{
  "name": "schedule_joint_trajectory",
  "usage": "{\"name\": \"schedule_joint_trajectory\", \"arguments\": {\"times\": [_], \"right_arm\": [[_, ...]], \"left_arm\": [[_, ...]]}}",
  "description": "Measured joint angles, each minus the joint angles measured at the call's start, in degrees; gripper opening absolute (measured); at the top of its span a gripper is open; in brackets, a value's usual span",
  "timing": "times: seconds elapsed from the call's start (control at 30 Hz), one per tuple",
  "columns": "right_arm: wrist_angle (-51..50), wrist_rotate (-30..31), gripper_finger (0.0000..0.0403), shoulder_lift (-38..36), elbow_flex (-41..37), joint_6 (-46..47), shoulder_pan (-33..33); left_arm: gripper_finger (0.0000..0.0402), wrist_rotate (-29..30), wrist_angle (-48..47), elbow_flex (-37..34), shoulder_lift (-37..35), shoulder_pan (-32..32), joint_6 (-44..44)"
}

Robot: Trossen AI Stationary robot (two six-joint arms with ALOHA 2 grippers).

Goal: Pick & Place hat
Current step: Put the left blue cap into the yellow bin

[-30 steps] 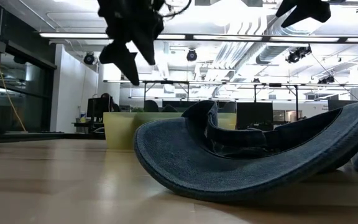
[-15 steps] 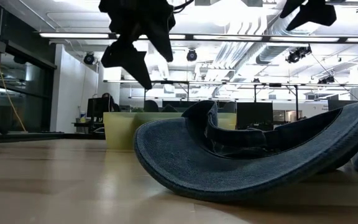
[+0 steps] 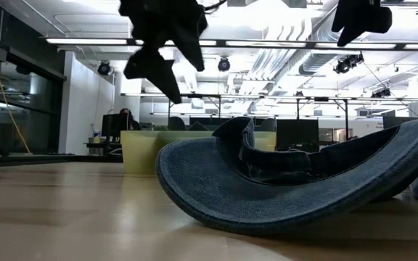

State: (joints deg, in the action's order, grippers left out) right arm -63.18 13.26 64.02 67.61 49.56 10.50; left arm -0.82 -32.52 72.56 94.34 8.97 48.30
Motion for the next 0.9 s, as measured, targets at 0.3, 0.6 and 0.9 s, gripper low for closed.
{"name": "schedule_joint_trajectory", "arguments": {"times": [0.3,0.6,0.9], "right_arm": [[-1.76,3.78,0.0186,5.80,-0.02,17.61,6.60],[-10.07,5.95,0.0184,7.66,-0.02,24.29,17.55],[-12.42,11.64,0.0184,7.61,-0.02,29.38,30.45]], "left_arm": [[0.0255,-3.57,1.68,-0.16,5.40,0.05,2.31],[0.0255,-0.05,3.43,0.01,6.00,0.03,17.03],[0.0255,0.22,11.95,0.01,6.00,0.01,26.59]]}}
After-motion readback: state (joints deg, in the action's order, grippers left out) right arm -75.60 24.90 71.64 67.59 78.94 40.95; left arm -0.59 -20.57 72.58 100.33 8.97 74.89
